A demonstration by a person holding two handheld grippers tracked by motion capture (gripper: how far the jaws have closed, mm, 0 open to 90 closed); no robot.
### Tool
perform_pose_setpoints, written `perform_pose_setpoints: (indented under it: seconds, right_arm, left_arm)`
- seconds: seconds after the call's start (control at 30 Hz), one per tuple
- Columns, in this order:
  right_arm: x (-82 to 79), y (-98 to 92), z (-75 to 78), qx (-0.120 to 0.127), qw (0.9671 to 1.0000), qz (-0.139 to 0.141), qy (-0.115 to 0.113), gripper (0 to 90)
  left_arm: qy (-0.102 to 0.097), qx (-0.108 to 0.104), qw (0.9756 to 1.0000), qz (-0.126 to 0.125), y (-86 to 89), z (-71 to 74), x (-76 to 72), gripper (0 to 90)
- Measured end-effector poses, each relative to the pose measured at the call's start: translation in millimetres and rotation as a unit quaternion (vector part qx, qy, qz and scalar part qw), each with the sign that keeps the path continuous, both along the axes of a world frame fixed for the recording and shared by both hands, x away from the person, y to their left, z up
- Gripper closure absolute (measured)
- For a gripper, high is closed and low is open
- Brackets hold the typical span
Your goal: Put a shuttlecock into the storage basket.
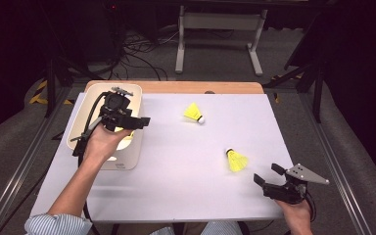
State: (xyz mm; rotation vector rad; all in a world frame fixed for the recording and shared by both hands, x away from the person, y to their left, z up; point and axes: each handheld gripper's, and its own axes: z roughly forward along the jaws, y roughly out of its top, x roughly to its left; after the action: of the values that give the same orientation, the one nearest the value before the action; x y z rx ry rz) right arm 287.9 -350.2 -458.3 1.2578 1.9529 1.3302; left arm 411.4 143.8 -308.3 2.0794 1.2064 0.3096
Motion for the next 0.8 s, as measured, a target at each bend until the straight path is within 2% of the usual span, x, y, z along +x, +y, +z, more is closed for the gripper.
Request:
perform_pose_setpoints:
  seconds: [0.2,0.5,0.8]
  right_arm:
    - [0.6,0.8,-0.3,0.002,1.0000,-0.001,0.004,14.7]
    - [-1.0,-0.2,0.1,0.012,0.9999,0.002,0.012,16.4]
    - [1.4,0.2,1.8,0.008,0.9997,0.002,0.021,19.4]
  left_arm:
    - [-0.002,-0.001,0.9999,-0.017,-7.2,-2.4,-5.9,27.9]
    - [-0.001,-0.002,0.9997,-0.023,-15.0,-10.6,-14.4,28.2]
    - [-0.001,-0.008,0.9994,-0.035,-25.3,-15.9,-18.5,29.0]
